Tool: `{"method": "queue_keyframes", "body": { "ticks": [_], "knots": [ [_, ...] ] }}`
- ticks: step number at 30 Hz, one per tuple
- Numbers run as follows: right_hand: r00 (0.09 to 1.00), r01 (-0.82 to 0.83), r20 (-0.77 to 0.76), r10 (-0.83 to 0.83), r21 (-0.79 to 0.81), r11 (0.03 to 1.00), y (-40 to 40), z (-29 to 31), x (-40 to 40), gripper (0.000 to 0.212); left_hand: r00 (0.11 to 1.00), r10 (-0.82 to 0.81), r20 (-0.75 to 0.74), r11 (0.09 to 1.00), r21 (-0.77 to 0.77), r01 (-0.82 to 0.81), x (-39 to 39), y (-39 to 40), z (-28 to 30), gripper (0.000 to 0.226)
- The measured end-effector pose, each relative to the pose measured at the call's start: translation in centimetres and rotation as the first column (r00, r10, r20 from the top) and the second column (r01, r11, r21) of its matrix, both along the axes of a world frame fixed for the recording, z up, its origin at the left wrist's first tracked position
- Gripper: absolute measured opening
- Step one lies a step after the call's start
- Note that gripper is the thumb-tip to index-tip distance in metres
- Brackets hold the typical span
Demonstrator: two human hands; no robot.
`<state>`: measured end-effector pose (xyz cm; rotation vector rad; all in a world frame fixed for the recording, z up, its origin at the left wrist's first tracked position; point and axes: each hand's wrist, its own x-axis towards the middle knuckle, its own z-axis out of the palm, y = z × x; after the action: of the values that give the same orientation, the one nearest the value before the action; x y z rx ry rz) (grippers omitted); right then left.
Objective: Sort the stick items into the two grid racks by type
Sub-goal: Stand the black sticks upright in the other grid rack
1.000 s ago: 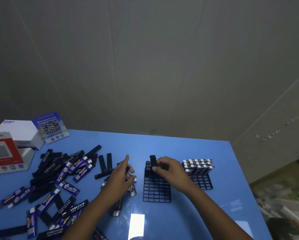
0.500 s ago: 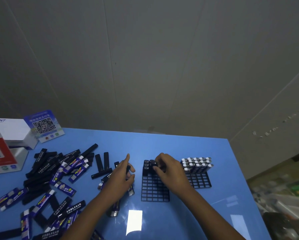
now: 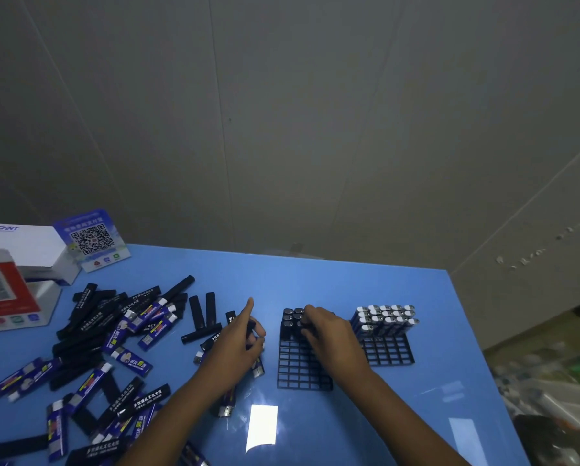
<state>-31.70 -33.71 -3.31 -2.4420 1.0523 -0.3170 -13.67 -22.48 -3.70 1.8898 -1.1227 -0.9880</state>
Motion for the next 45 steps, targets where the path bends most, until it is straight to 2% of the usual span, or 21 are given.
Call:
{"method": "queue_keyframes", "body": {
  "ticks": [10,16,18,20,22,25,27,37,45],
  "knots": [
    [1.000,-0.010,0.007,0.010,-0.024,1.000,0.2,0.0,0.4,0.003,1.000,-0.019,0.001,0.999,0.029,0.018,0.0,0.0,0.7,0.085],
    [0.996,-0.061,-0.081,0.048,-0.170,0.984,0.2,-1.2,0.2,0.019,0.999,-0.040,-0.031,0.999,0.006,0.040,-0.5,0.0,1.2,0.083],
    [0.998,-0.049,-0.052,0.041,-0.165,0.985,0.0,-0.9,0.0,0.014,0.999,-0.040,-0.036,0.999,0.002,0.040,-0.7,0.1,1.5,0.082],
    [0.999,-0.018,0.032,0.021,-0.072,0.997,-0.2,0.1,-0.3,0.011,0.998,-0.052,-0.028,0.999,-0.009,0.051,-0.9,0.2,1.8,0.081],
    [0.986,0.005,0.166,-0.022,0.103,0.995,0.1,1.7,-0.4,0.010,0.997,-0.072,-0.009,0.997,-0.025,0.072,-1.2,0.2,2.0,0.080],
    [0.939,-0.053,0.335,-0.073,0.353,0.934,1.2,4.0,-0.3,0.011,0.994,-0.107,0.011,0.994,-0.035,0.107,-2.0,-0.1,2.3,0.080],
    [0.916,-0.076,0.387,-0.106,0.427,0.901,1.9,4.7,-0.3,0.011,0.992,-0.123,0.033,0.992,-0.027,0.124,-2.7,-0.4,2.5,0.079],
    [0.926,-0.014,0.352,-0.135,0.391,0.920,2.7,4.9,-1.2,0.016,0.979,-0.187,0.083,0.982,-0.026,0.189,-4.7,-0.6,2.7,0.085],
    [0.943,-0.124,0.330,-0.041,0.463,0.878,2.6,5.9,-1.4,0.012,0.967,-0.237,0.090,0.968,-0.057,0.242,-4.2,-0.1,2.6,0.089]
  ]
}}
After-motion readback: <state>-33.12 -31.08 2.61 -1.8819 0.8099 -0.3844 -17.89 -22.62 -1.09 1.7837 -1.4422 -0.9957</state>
